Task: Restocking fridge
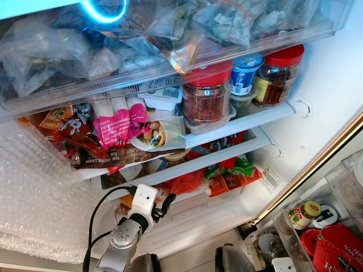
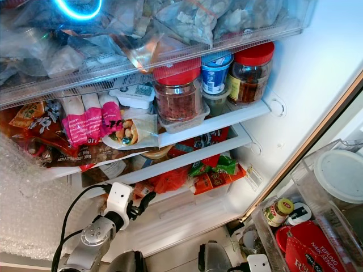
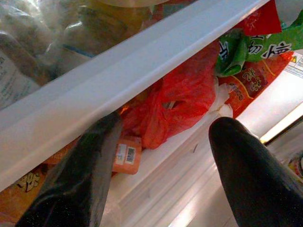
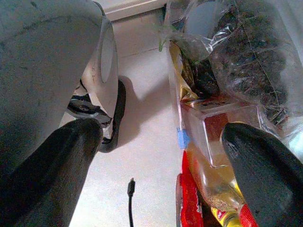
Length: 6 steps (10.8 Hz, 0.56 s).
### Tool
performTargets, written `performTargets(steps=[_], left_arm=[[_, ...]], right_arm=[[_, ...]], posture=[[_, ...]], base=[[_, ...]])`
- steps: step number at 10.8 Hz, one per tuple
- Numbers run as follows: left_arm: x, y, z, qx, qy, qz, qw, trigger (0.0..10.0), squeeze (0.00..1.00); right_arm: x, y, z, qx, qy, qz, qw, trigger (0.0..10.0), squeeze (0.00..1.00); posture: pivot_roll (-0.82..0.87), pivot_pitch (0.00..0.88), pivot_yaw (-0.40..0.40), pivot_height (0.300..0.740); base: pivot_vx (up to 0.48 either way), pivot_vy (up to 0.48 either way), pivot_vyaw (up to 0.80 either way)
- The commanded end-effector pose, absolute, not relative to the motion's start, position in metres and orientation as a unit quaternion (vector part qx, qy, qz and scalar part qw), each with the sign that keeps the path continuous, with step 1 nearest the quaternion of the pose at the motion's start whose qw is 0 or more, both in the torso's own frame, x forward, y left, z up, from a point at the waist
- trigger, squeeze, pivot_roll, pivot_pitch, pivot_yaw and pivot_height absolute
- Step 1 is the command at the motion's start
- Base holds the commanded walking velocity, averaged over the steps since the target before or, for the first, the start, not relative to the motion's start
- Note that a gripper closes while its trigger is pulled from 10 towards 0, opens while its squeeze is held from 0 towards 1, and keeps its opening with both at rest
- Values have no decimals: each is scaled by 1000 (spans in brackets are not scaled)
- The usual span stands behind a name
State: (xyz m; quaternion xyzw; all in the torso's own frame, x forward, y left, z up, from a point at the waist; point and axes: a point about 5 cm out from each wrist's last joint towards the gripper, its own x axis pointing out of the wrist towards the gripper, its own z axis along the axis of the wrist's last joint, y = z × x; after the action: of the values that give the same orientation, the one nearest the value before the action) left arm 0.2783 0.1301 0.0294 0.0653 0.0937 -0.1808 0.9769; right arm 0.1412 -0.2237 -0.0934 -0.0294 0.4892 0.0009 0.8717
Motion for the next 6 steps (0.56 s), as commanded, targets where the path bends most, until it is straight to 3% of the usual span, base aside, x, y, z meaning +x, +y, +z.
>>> performTargets(steps=[1, 2, 6], left_arm=[[278, 139, 28, 70, 92, -160, 980, 10000, 0], [279, 138, 27, 74, 90, -160, 980, 10000, 0], [279, 139, 25, 74, 89, -158, 981, 10000, 0]], right_arm=[[136, -214, -97, -25, 497, 16, 867, 10000, 0], [136, -214, -97, -26, 497, 16, 867, 10000, 0], [136, -213, -97, -25, 496, 18, 868, 10000, 0]], posture=[[-166, 146, 63, 650], [-165, 140, 64, 650], [-169, 116, 70, 650]], base=[[0, 0, 0], [0, 0, 0], [-291, 0, 0]])
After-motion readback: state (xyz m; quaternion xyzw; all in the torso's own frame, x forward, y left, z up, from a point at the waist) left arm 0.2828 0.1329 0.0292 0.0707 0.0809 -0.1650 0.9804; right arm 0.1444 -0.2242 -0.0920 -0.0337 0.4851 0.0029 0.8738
